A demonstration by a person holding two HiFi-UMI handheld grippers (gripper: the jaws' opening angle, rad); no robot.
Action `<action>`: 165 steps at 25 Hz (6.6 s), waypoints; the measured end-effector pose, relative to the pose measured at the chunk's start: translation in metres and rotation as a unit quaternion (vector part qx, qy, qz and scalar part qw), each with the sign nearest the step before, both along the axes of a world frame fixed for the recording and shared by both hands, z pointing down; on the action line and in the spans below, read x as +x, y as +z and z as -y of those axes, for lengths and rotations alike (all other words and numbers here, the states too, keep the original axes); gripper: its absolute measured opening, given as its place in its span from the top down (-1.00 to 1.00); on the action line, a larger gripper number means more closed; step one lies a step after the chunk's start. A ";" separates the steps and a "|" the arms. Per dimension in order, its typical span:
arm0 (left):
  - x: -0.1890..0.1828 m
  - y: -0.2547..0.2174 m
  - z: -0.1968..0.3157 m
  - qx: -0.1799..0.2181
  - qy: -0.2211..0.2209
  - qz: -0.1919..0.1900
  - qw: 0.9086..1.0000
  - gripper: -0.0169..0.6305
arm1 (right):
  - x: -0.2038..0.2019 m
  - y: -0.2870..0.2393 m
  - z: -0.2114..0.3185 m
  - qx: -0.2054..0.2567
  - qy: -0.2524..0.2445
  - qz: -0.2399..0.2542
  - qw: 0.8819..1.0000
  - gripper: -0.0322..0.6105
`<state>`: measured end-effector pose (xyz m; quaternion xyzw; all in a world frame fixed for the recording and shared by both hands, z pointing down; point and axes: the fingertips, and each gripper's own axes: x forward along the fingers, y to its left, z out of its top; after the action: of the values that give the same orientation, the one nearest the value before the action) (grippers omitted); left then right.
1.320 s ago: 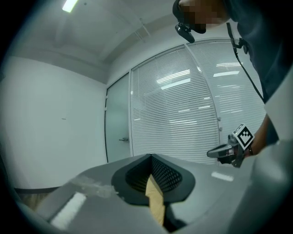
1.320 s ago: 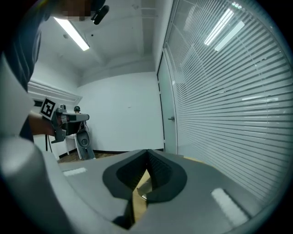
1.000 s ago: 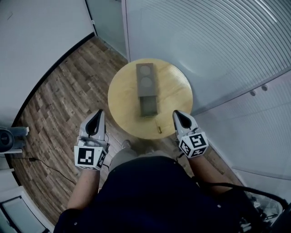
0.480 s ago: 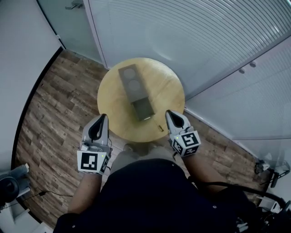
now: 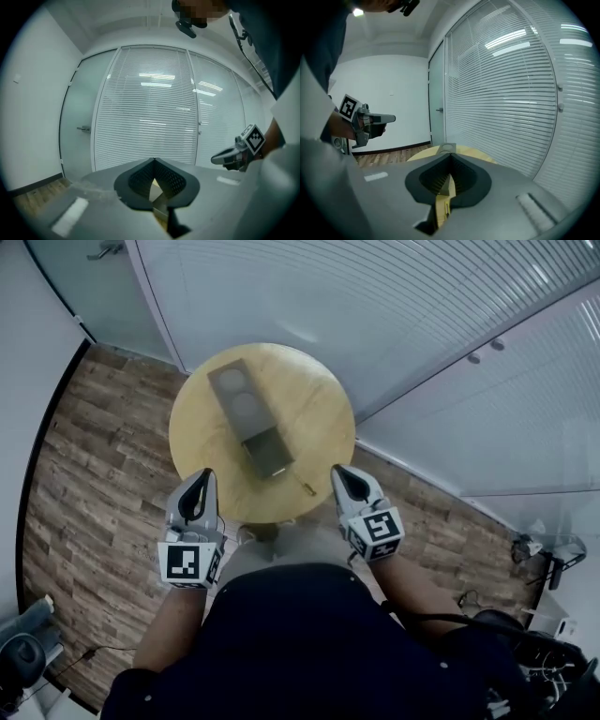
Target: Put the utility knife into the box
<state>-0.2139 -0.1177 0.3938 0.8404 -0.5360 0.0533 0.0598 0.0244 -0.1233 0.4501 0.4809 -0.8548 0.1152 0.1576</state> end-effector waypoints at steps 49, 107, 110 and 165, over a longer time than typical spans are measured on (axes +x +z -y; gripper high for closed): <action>0.010 0.169 0.035 -0.106 -0.039 0.055 0.992 0.94 | 0.002 0.268 -0.018 -0.174 -0.046 -0.074 0.981 0.62; 0.029 -0.071 0.038 0.061 -0.032 0.042 0.997 0.94 | -0.009 0.009 0.060 -0.014 -0.078 0.000 0.997 0.67; 0.010 -0.069 0.040 0.059 -0.046 0.043 0.996 0.94 | -0.029 0.009 0.067 -0.012 -0.093 -0.001 0.996 0.67; -0.026 0.121 0.051 -0.123 -0.058 0.008 0.991 0.94 | -0.106 0.180 0.076 -0.142 -0.130 -0.037 0.981 0.67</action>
<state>-0.2397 -0.1688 0.5148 0.7936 -0.5736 0.1220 0.1619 -0.0811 -0.1989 0.6299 0.3420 -0.8786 0.1957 0.2698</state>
